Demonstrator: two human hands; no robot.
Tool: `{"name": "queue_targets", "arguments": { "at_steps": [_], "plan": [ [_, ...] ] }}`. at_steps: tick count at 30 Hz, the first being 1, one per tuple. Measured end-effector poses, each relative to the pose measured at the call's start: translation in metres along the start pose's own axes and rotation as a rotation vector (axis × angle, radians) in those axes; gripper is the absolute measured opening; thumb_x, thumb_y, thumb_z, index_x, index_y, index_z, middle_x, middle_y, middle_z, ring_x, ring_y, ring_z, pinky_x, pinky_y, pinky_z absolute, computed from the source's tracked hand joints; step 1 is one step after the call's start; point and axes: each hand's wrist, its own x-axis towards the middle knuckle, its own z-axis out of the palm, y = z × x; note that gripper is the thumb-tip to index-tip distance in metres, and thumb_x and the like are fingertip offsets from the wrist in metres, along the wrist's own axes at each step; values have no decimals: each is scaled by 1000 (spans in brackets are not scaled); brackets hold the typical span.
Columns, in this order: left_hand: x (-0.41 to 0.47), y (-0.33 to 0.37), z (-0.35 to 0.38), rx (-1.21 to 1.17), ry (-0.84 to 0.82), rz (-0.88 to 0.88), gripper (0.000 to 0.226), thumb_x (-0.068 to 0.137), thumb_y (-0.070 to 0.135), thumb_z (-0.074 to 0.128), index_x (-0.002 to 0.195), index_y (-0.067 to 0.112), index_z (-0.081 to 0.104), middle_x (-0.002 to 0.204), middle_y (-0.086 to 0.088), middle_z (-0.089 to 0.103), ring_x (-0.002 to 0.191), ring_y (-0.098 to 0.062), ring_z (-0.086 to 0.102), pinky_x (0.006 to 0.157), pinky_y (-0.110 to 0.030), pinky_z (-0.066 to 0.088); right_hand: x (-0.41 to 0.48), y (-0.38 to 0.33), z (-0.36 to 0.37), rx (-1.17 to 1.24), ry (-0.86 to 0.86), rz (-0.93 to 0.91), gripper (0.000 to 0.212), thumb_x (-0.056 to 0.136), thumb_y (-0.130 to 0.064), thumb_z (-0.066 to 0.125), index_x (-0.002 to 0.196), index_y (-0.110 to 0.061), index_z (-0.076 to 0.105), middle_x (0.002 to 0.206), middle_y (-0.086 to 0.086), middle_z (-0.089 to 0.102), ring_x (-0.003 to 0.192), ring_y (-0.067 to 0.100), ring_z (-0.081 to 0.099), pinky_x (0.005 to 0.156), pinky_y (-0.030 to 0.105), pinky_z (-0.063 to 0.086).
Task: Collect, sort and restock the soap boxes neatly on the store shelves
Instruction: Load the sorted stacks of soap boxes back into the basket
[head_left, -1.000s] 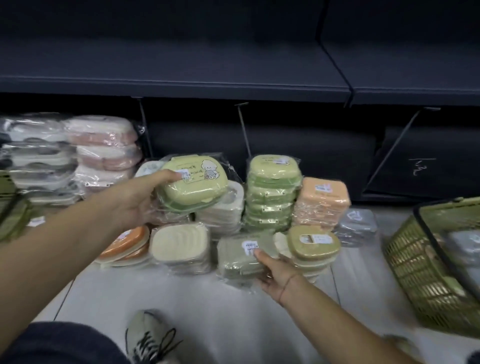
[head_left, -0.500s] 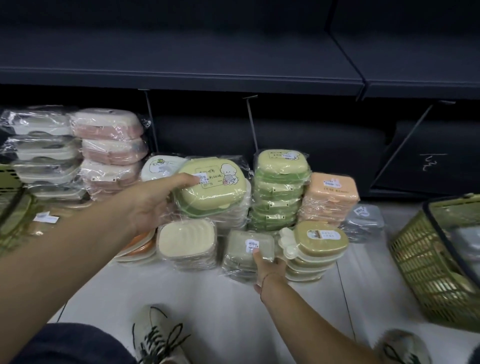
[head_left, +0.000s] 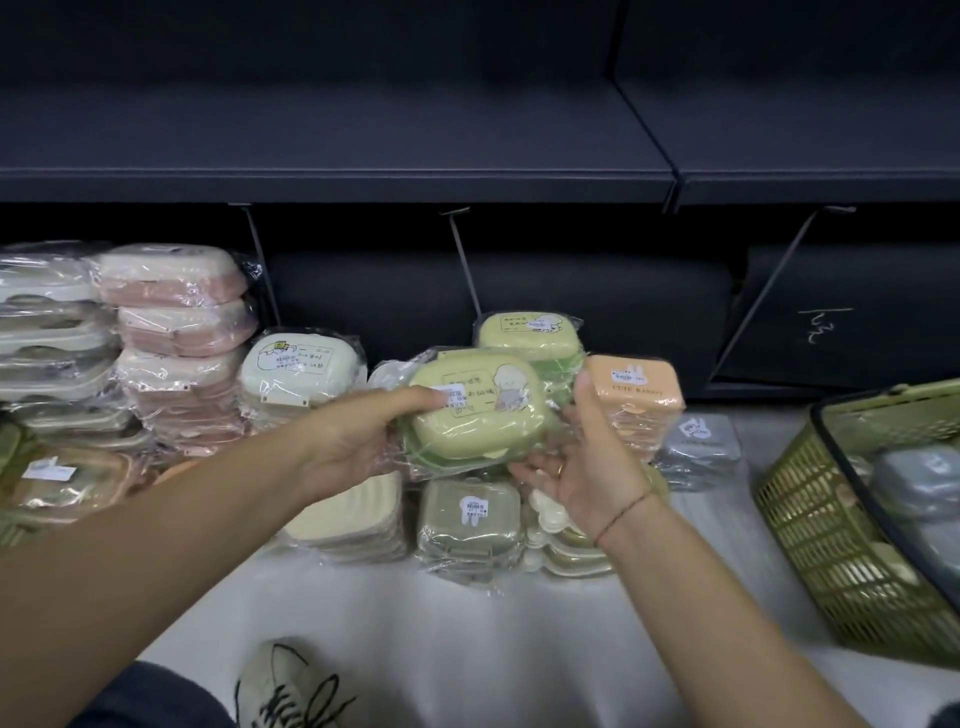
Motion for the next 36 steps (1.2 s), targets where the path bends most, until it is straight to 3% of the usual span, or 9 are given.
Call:
{"name": "queue_targets", "arguments": {
  "at_steps": [4,7,12,15,19,26,30,33,36],
  "plan": [
    [24,18,6,160,70,180,80,53,62,85,112,12,64,108,-6,72,99,-23,68,86,-40,55,26,-39,4,-105,33,-60,66,66,-34,77,124,-8,58,109,10,69,81,17,73,73,31,60],
    [49,19,-4,501,218,302,80,66,86,49,121,28,59,122,9,63,114,-18,58,99,-44,46,54,-67,1,-109,116,-145,44,78,-26,76,116,-10,61,106,8,67,86,19,69,73,30,59],
    [88,-29,-23,1370,203,211,73,97,63,27,157,22,14,164,-5,-3,151,-23,-6,121,-45,0,101,-88,-6,-166,278,-121,52,75,-32,80,116,-8,61,113,12,65,98,24,67,70,31,61],
    [92,-42,-22,1418,117,140,77,96,66,25,157,26,-1,162,-3,-18,149,-21,-19,119,-43,-5,119,-86,-6,-272,400,-130,50,78,-40,78,112,-7,61,115,11,65,93,21,65,60,25,57],
    [92,-42,-21,1421,113,127,78,96,67,24,157,27,-3,161,-1,-21,147,-19,-23,119,-42,-6,132,-80,-8,-532,596,-277,60,81,-55,67,120,-10,58,129,11,56,109,28,57,80,28,40],
    [89,-43,-17,1456,141,121,79,96,66,24,157,24,-3,162,-3,-18,149,-22,-18,119,-42,-5,128,-82,-18,-607,611,-281,83,79,-62,65,140,-14,36,141,10,37,123,29,46,100,39,37],
    [86,-26,11,1891,352,186,70,97,64,24,149,17,33,157,-11,26,146,-28,19,117,-43,18,99,-112,-55,-710,547,-359,80,83,-62,61,143,-16,34,144,7,35,128,27,42,102,37,35],
    [75,-14,64,1978,396,418,61,97,64,21,125,21,54,126,-1,56,118,-19,52,93,-33,41,69,-151,-104,-897,423,-416,60,85,-59,61,126,-17,49,125,3,54,115,19,54,101,33,42],
    [64,-18,137,1881,209,622,73,89,71,5,110,26,58,107,3,64,94,-17,62,71,-30,41,31,-191,-175,-1111,283,-315,31,92,-47,57,103,-18,56,93,-4,57,95,13,58,87,31,49]
  ]
}}
